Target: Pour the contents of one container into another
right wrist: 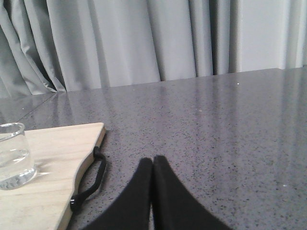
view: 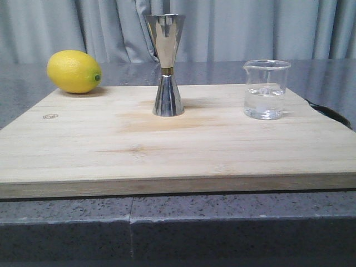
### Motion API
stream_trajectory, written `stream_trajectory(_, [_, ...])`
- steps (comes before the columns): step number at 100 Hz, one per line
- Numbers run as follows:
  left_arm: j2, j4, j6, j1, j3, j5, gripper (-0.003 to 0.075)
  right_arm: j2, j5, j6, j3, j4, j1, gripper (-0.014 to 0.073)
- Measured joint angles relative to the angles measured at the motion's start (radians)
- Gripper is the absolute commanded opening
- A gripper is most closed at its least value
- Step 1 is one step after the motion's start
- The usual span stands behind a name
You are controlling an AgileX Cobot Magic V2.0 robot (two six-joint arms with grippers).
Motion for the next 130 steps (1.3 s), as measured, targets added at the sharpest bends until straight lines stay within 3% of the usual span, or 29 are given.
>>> stream_trajectory(104, [0.000, -0.002, 0.000, 0.000, -0.003, -0.033, -0.0019, 0.000, -0.023, 0.000, 0.000, -0.032, 0.000, -0.0071])
stream_trajectory(130, [0.000, -0.011, 0.000, 0.000, -0.152, 0.108, -0.0019, 0.002, 0.156, 0.000, -0.159, -0.040, 0.000, -0.0071])
